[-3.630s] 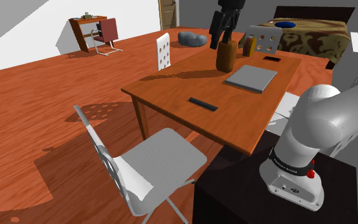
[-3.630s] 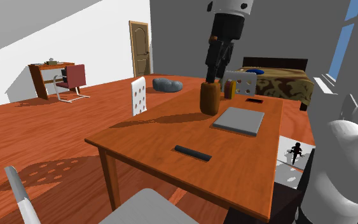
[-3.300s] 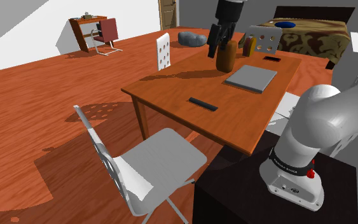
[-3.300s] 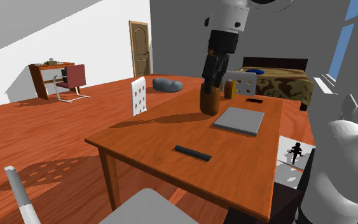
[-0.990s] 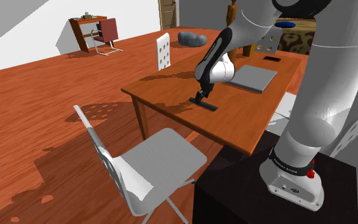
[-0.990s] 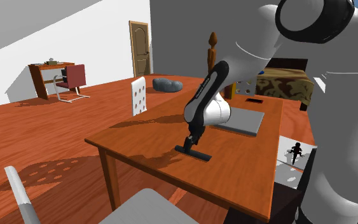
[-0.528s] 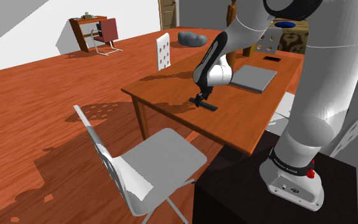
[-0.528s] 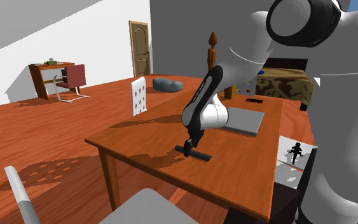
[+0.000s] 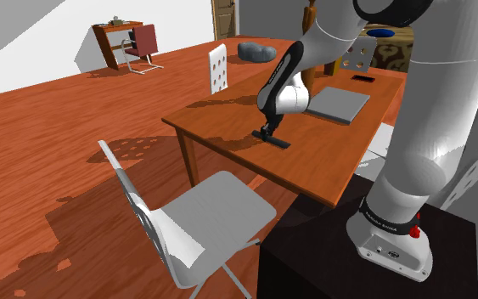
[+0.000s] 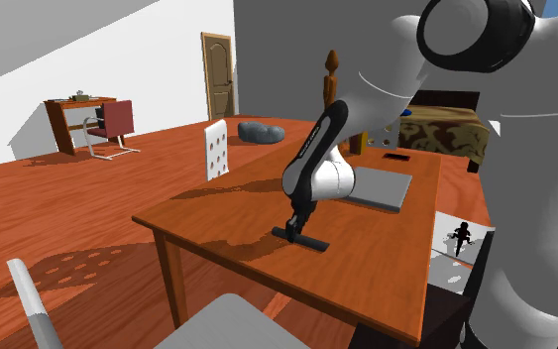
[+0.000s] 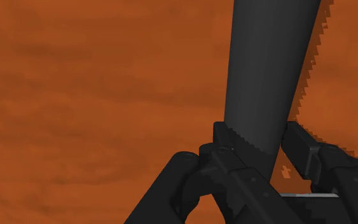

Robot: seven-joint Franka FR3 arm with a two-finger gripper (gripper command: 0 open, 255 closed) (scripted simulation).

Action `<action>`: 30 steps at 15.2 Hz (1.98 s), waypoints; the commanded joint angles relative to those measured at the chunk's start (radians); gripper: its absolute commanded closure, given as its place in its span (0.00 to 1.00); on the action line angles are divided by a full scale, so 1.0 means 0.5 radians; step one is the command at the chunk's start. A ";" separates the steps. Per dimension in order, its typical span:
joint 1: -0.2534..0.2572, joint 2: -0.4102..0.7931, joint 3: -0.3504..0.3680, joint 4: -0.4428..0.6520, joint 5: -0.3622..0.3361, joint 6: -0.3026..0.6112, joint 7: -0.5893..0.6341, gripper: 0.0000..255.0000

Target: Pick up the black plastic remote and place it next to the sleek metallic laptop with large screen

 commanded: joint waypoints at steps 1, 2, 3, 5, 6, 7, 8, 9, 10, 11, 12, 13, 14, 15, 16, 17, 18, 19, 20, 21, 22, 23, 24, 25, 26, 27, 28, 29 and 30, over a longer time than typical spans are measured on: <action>-0.005 0.014 -0.011 -0.005 -0.003 0.001 0.003 1.00; -0.009 0.018 -0.006 -0.007 0.005 0.007 -0.004 1.00; 0.000 0.008 -0.015 -0.009 -0.009 -0.001 0.011 1.00; -0.012 0.017 -0.005 -0.008 0.006 0.006 -0.007 1.00; 0.005 -0.011 -0.028 -0.012 -0.028 -0.017 0.021 1.00; 0.020 -0.040 -0.050 -0.016 -0.061 -0.041 0.048 1.00; 0.035 -0.068 -0.070 -0.019 -0.095 -0.066 0.075 1.00; 0.048 -0.096 -0.090 -0.021 -0.129 -0.090 0.102 1.00; 0.059 -0.125 -0.107 -0.023 -0.163 -0.115 0.129 1.00; 0.069 -0.152 -0.122 -0.025 -0.196 -0.140 0.155 1.00; 0.077 -0.180 -0.137 -0.025 -0.229 -0.165 0.181 1.00; 0.084 -0.207 -0.149 -0.025 -0.261 -0.190 0.206 1.00; 0.090 -0.235 -0.160 -0.025 -0.293 -0.216 0.231 1.00; 0.094 -0.261 -0.169 -0.024 -0.323 -0.242 0.255 1.00; 0.097 -0.288 -0.177 -0.022 -0.353 -0.268 0.277 1.00; 0.100 -0.314 -0.184 -0.019 -0.381 -0.295 0.299 1.00; 0.101 -0.340 -0.189 -0.017 -0.408 -0.321 0.320 1.00; 0.102 -0.365 -0.194 -0.013 -0.433 -0.348 0.339 1.00; 0.102 -0.390 -0.197 -0.009 -0.458 -0.376 0.358 1.00; 0.102 -0.415 -0.200 -0.004 -0.481 -0.403 0.376 1.00; 0.102 -0.439 -0.202 0.001 -0.502 -0.431 0.393 1.00; 0.101 -0.457 -0.203 0.005 -0.518 -0.452 0.405 1.00; 0.074 -0.469 -0.228 -0.007 -0.501 -0.453 0.338 1.00; 0.049 -0.479 -0.255 -0.018 -0.483 -0.456 0.271 1.00; 0.023 -0.487 -0.282 -0.026 -0.465 -0.460 0.202 1.00; -0.002 -0.493 -0.310 -0.031 -0.447 -0.464 0.134 1.00; -0.026 -0.498 -0.339 -0.034 -0.428 -0.470 0.065 1.00; -0.051 -0.500 -0.367 -0.034 -0.408 -0.477 -0.005 1.00; -0.076 -0.501 -0.395 -0.032 -0.387 -0.485 -0.075 1.00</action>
